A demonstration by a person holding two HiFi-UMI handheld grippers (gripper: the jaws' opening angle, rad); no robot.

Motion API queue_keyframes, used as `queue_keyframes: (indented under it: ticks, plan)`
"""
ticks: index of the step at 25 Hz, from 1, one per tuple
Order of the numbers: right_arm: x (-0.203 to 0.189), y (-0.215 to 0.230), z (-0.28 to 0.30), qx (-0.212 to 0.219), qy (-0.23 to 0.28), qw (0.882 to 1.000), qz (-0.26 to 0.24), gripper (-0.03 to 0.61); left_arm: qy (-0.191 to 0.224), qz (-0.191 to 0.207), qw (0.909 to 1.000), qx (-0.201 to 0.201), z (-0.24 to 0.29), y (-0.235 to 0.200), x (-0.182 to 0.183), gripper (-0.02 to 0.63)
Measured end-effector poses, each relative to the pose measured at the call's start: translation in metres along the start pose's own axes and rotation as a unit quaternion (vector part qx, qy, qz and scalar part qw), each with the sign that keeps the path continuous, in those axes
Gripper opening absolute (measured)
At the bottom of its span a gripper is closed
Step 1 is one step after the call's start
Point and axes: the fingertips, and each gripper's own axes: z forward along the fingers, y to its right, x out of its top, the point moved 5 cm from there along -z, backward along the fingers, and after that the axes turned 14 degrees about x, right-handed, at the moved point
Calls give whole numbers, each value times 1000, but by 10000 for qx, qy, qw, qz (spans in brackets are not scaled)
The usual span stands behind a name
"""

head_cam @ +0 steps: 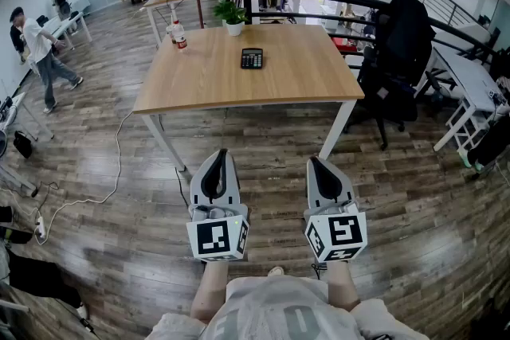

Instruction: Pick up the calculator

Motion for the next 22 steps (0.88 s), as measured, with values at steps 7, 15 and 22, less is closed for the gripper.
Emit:
queue_keyframes:
  ticks: [7,15,22]
  plan:
    - [4,3,5,50,70,10000,-47,17,62,30,10000,72,9,-1,5,9]
    - [5,14,-7,38,298,9994,163,17,15,114,9999,24,8,9,1,9]
    - [-11,34,-7,58,225,9988,425,18,-36,268,9996,-33,16,26,-7,9]
